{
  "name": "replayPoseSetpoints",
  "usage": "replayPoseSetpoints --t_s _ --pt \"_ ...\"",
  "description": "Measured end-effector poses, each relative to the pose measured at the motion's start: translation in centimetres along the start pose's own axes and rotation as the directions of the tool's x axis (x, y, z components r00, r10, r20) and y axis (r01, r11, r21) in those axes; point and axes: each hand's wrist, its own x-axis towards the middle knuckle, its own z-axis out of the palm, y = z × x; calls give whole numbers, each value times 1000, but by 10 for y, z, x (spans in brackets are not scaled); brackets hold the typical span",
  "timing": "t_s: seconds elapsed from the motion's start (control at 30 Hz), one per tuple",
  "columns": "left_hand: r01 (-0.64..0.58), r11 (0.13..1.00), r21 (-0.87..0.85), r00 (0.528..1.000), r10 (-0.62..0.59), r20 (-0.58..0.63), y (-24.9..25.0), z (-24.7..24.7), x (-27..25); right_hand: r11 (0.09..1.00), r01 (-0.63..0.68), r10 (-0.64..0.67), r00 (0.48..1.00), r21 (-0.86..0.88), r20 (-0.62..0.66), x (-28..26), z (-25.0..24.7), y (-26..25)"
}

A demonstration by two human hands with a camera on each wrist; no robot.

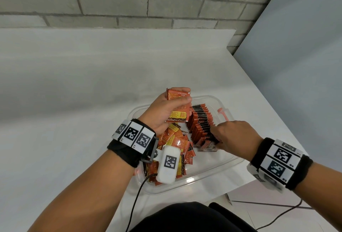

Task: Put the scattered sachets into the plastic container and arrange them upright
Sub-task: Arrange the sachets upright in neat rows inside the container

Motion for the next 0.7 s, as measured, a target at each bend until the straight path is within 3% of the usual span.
replayPoseSetpoints --t_s 0.3,0.4,0.53,0.6,0.7 --pt "25 997 -73 1000 -26 -16 1 1 1 998 -14 17 999 65 -44 -7 -1 2" --pt "45 995 -91 999 -46 -5 1 -1 0 966 -55 81 992 252 -93 -7 -11 8" --pt "23 1000 8 1000 -23 15 0 1 -1 725 69 201 930 685 -307 -3 -35 11" --pt "18 999 28 1000 -19 24 0 3 -1 624 109 269 899 774 -344 4 -44 7" --pt "3 999 37 999 -5 49 -1 4 -2 549 123 283 903 827 -323 18 -50 -1"
